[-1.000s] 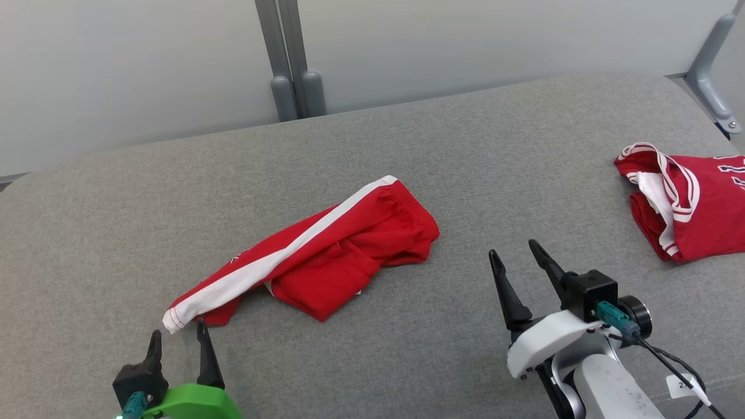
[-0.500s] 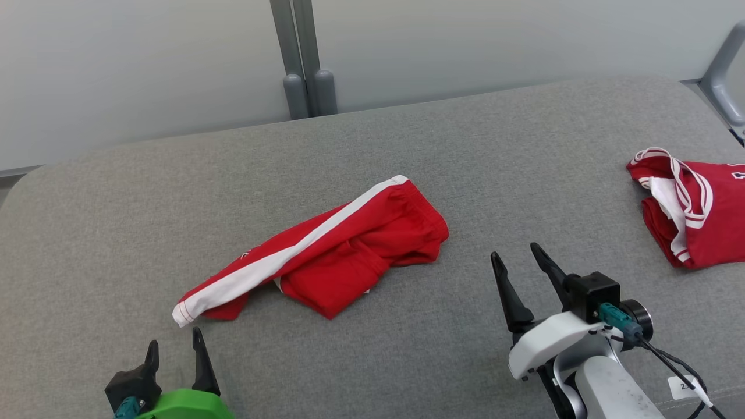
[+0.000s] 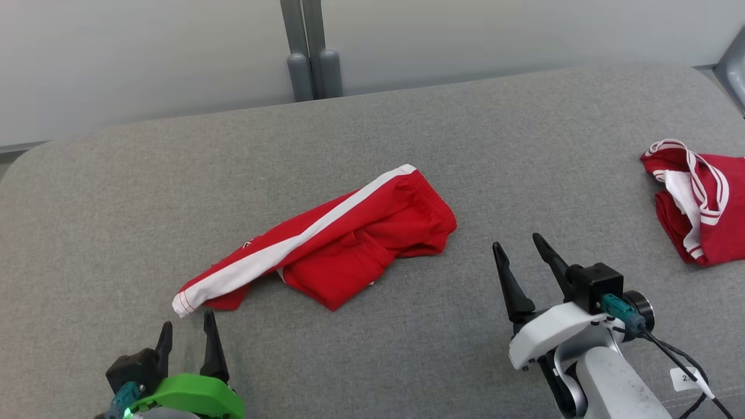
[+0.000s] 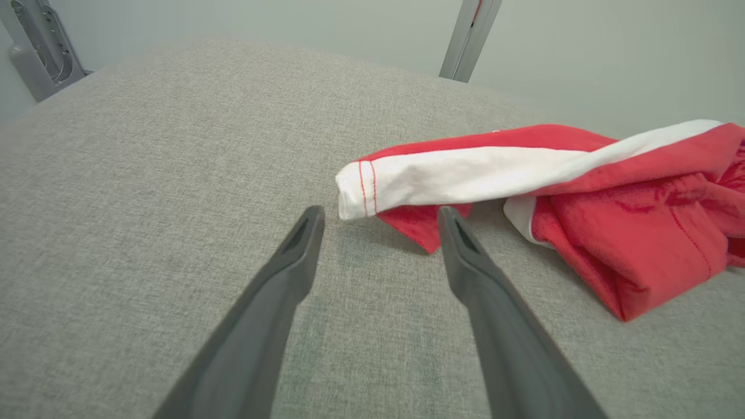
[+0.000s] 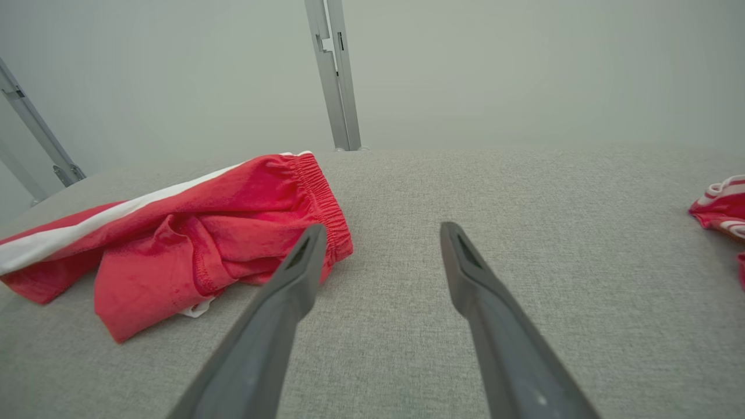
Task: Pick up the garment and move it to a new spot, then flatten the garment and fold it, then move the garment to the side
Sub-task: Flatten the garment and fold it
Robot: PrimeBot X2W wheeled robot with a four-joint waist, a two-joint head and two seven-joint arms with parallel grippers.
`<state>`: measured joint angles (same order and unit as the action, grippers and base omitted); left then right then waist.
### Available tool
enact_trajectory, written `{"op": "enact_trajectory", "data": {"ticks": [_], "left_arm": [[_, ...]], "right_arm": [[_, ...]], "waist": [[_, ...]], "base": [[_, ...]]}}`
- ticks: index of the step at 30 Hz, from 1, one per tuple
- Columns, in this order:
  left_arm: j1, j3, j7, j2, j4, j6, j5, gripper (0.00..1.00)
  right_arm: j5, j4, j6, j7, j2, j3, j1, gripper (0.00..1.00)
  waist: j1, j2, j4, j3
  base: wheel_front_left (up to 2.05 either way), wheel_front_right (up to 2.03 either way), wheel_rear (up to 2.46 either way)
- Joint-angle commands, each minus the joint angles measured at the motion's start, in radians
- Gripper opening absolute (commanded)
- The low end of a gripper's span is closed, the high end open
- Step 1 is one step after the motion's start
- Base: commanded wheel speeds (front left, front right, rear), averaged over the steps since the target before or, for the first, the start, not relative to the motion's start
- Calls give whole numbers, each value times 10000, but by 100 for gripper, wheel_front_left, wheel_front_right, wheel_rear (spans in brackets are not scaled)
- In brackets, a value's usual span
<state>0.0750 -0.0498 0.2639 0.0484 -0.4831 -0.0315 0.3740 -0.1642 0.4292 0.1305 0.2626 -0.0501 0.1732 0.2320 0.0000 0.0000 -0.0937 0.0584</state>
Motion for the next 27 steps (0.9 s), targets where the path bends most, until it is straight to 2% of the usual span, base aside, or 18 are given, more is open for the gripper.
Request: {"op": "enact_trajectory", "data": {"ticks": [1, 7, 18, 19, 20, 21, 22, 27], "left_arm": [[326, 71, -1, 48, -75, 106, 144, 100], [742, 321, -1, 47, -363, 179, 409, 100], [1093, 529, -1, 47, -559, 467, 166, 100], [1117, 527, -1, 47, -569, 488, 194, 76], [1132, 531, -1, 47, -579, 509, 218, 49], [1144, 511, -1, 47, -595, 560, 187, 33], [1148, 515, -1, 47, -608, 581, 170, 0], [1261, 601, -3, 47, -426, 610, 129, 0]], "right_arm": [[28, -64, 2, 28, -20, -3, 180, 100], [69, -160, 2, 28, -18, -42, 386, 100], [28, -211, 2, 28, -18, -29, 575, 100], [25, -211, 2, 28, -17, -29, 584, 100], [32, -212, 2, 28, -18, -33, 593, 100], [30, -210, 2, 28, -18, -41, 599, 100], [37, -213, 2, 28, -18, -54, 604, 100], [49, -174, 2, 28, -18, -181, 760, 100]], "waist": [[0, 0, -42, 332], [0, 0, -57, 694], [0, 0, -105, 922], [0, 0, -115, 944], [0, 0, -124, 961], [0, 0, -134, 979], [0, 0, -139, 992], [0, 0, -111, 1112]], "base": [[0, 0, 0], [0, 0, 0], [0, 0, 0], [0, 0, 0], [0, 0, 0], [0, 0, 0], [0, 0, 0], [0, 0, 0]]}}
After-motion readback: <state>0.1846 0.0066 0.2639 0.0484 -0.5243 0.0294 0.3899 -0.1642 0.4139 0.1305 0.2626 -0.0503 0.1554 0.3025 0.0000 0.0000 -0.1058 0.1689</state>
